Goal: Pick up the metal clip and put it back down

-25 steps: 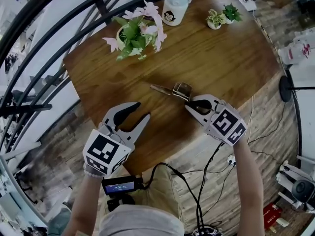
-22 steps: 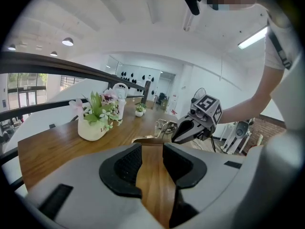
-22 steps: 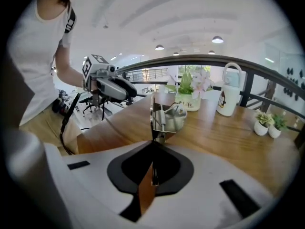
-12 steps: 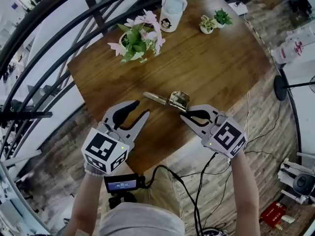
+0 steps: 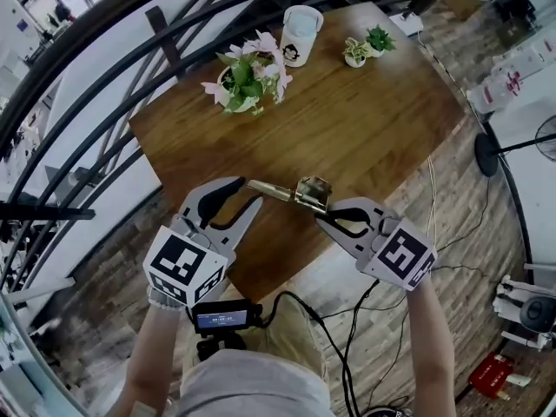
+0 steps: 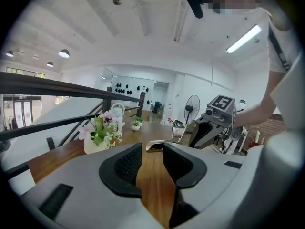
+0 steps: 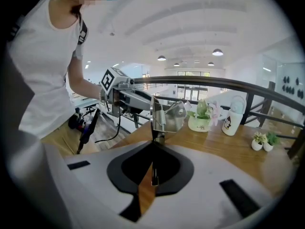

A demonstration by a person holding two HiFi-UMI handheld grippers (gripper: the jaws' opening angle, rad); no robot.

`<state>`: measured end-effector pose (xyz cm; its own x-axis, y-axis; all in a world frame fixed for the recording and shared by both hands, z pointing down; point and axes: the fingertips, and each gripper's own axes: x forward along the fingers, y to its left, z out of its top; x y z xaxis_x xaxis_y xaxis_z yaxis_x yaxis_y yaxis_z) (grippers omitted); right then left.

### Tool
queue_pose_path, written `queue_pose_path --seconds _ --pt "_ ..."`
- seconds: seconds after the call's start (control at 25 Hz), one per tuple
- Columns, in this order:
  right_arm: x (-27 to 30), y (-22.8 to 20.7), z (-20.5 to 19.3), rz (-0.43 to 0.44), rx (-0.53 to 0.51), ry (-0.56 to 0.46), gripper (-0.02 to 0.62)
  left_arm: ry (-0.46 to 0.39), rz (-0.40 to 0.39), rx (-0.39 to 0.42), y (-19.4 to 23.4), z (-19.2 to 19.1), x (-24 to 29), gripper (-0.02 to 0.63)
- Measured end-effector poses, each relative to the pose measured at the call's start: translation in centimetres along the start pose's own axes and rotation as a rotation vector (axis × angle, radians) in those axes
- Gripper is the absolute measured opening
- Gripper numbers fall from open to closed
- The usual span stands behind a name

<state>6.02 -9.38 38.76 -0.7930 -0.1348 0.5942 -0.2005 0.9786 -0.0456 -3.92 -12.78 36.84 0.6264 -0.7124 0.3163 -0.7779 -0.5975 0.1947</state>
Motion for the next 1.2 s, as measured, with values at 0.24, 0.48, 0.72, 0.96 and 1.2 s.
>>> queue_pose_path --seconds 0.24,0.48,0.72,0.96,1.2 --pt "-1.1 2.4 1.8 -0.028 -0.015 -0.013 0.012 -0.023 -0.054 0.077 -2.0 1.5 -2.4 0.143" --pt "-2.3 4.5 3.5 -0.064 -0.037 -0.035 0.012 -0.059 -0.068 0.124 -3.5 3.3 -4.6 0.143" --pt "-3.5 6.1 4.9 -0.094 -0.046 -0.051 0.012 -0.090 -0.076 0.157 -4.8 4.8 -6.5 0.142" --pt "-4.7 6.8 6.3 -0.135 -0.075 -0.084 0.012 -0.132 -0.084 0.208 -5.7 6.7 -7.5 0.143" --pt "-5.3 7.0 6.6 -0.150 -0.082 -0.080 0.012 -0.141 -0.093 0.220 -6.3 7.3 -7.8 0.142"
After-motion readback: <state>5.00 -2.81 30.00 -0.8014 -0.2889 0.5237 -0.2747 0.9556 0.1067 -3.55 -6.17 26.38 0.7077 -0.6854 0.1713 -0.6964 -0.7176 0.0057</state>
